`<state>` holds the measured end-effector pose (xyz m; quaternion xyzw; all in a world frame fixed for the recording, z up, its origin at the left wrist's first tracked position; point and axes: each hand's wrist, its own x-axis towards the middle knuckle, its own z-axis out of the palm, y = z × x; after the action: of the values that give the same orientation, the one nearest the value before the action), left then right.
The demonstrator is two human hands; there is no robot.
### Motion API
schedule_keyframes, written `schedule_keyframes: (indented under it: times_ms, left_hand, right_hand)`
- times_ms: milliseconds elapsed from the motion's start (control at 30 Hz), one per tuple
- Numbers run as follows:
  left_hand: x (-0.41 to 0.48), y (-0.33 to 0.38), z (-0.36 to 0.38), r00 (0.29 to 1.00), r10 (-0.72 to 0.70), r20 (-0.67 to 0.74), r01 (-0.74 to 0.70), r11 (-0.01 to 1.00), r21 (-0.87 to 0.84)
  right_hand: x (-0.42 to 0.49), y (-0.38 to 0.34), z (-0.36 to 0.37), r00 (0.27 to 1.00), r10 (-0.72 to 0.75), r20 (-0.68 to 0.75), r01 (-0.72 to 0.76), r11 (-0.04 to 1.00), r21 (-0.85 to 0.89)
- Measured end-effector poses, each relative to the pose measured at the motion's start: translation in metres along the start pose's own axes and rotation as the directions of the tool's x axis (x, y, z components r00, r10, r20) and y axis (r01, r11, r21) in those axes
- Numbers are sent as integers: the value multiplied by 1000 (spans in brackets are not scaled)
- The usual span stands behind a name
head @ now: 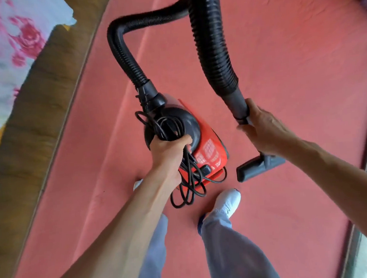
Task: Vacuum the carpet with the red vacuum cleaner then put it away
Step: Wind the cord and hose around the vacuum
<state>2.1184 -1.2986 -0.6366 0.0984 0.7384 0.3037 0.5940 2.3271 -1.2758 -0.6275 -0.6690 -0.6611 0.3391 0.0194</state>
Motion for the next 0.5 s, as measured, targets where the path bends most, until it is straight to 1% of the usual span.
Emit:
schedule_keyframes:
  times_ms: [133, 333, 500]
  left_hand:
    - [-68, 56, -24, 996, 92, 16, -93, 993, 68]
    - [-148, 118, -54, 989, 143, -26, -141, 987, 72]
    - [-200, 148, -80, 979, 198, -54, -195, 980, 46]
  right_hand:
    - [-23, -58, -63, 999, -19, -49, 22, 998, 61]
    - [-71, -122, -129, 994, 29, -104, -14, 989, 144]
    - [-99, -182, -164, 995, -41, -87, 56, 984, 172]
